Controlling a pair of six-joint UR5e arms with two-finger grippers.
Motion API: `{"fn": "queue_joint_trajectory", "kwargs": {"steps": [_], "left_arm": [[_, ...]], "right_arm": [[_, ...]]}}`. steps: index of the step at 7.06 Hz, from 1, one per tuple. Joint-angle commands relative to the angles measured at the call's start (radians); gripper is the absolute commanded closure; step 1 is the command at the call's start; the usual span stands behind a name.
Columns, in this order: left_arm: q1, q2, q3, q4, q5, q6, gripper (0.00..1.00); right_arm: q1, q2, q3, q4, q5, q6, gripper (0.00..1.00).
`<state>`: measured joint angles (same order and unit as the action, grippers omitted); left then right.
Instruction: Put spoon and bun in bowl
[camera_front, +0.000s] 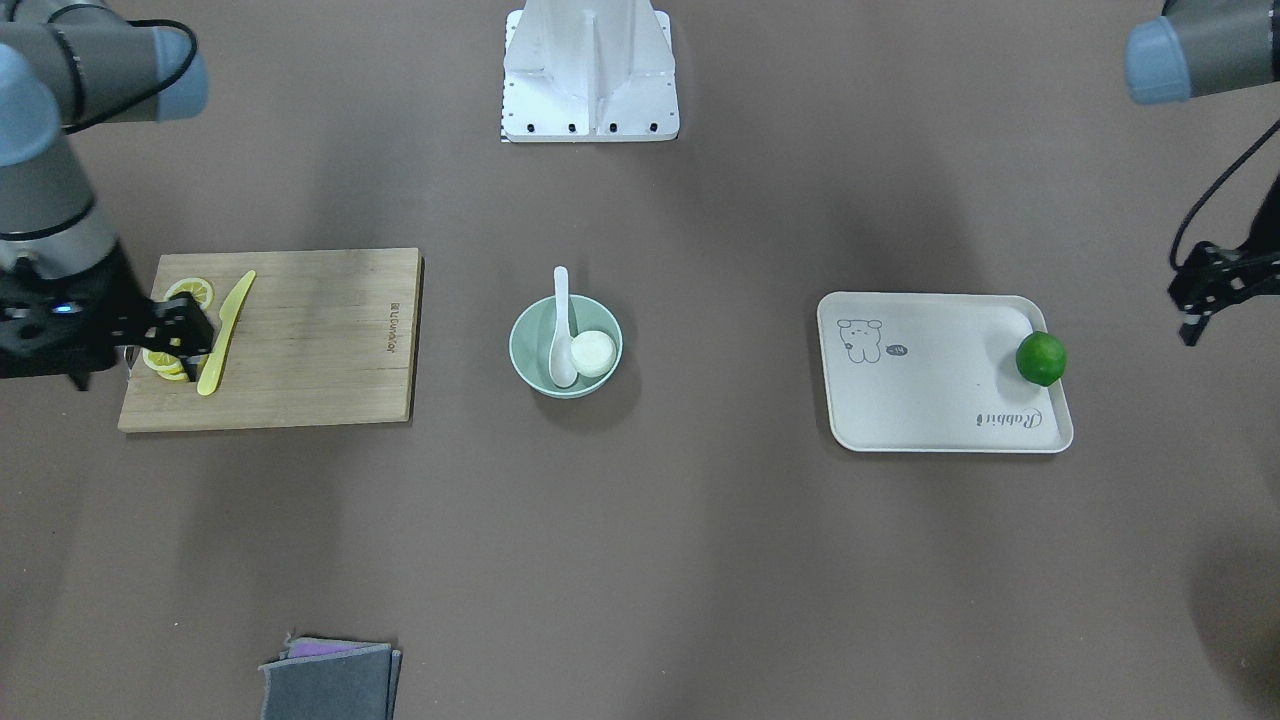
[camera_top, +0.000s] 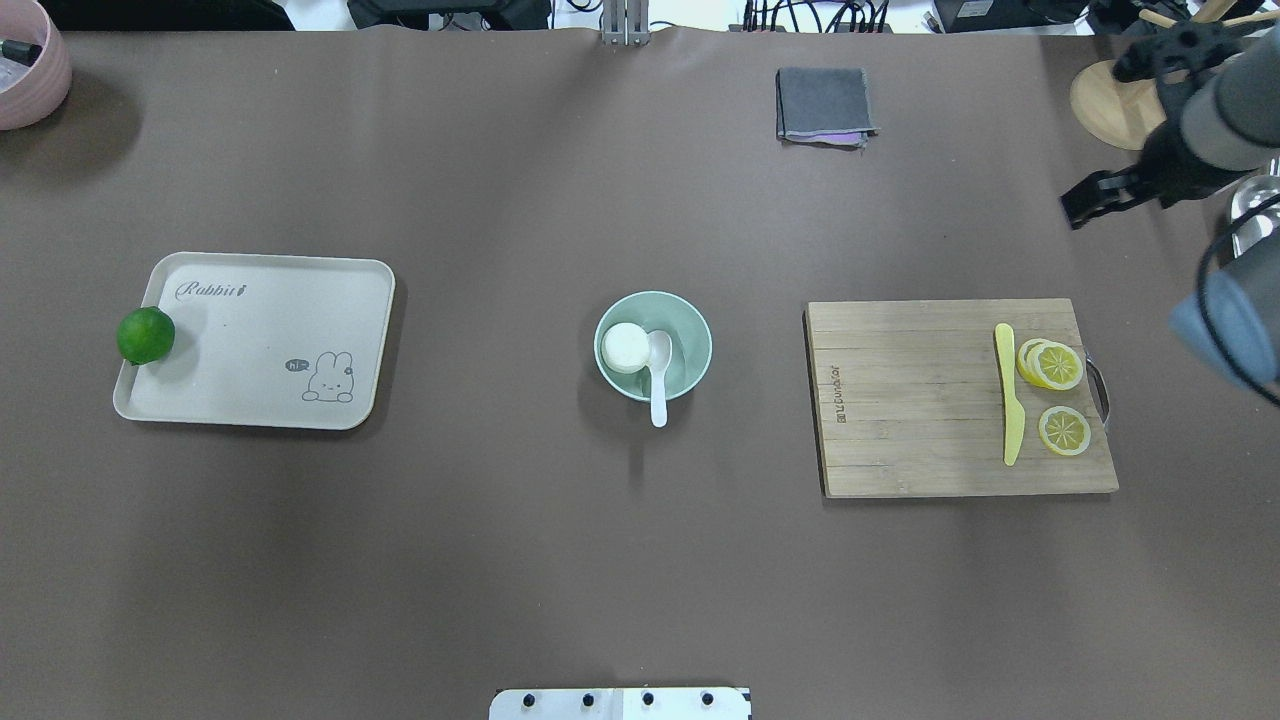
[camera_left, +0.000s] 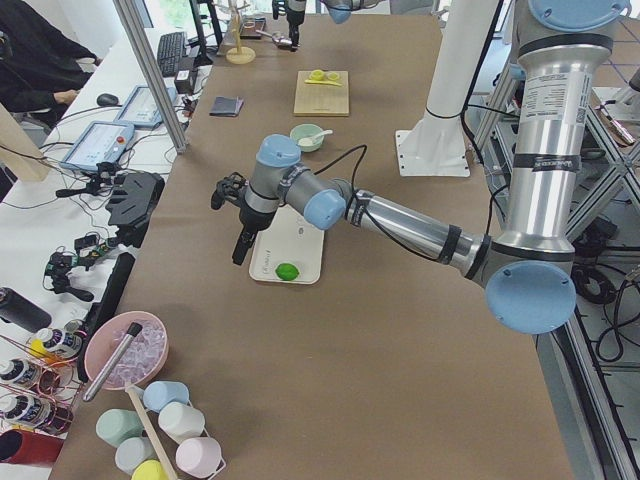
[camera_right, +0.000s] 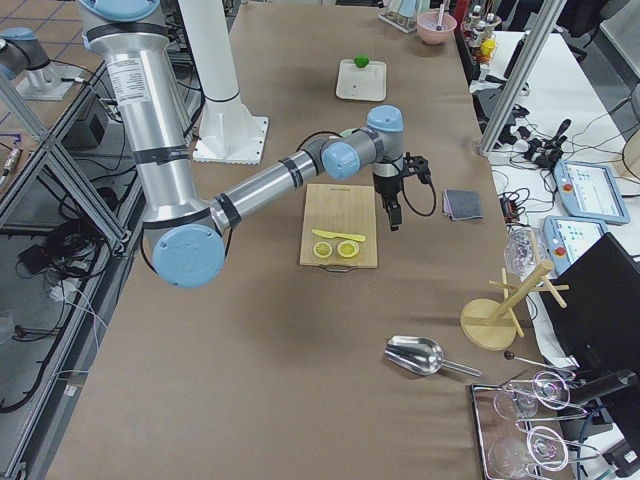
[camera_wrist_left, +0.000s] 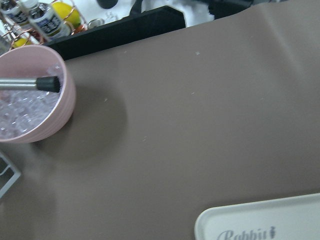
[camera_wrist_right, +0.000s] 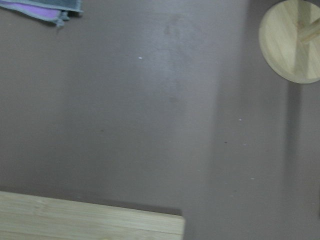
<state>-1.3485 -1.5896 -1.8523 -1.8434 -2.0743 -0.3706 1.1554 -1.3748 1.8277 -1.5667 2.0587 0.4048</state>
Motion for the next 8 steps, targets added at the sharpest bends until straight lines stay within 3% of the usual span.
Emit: {"fn": "queue_joint_trajectory", "kwargs": {"steps": [1, 3, 6, 8], "left_arm": [[-0.176, 0.037, 0.072, 0.05, -0.194, 0.062, 0.01], [-0.27, 0.031, 0.134, 0.152, -0.254, 0.186, 0.01], [-0.268, 0.023, 0.137, 0.159, -0.256, 0.173, 0.01], [-0.265, 0.033, 0.131, 0.156, -0.259, 0.11, 0.01]], "right_arm": [[0.299, -0.081, -0.172, 0.0, 0.171, -0.438, 0.0], [0.432, -0.102, -0.325, 0.011, 0.379, -0.534, 0.0], [0.469, -0.113, -0.306, -0.001, 0.367, -0.515, 0.0], [0.449, -0.092, -0.245, -0.039, 0.351, -0.376, 0.0]]}}
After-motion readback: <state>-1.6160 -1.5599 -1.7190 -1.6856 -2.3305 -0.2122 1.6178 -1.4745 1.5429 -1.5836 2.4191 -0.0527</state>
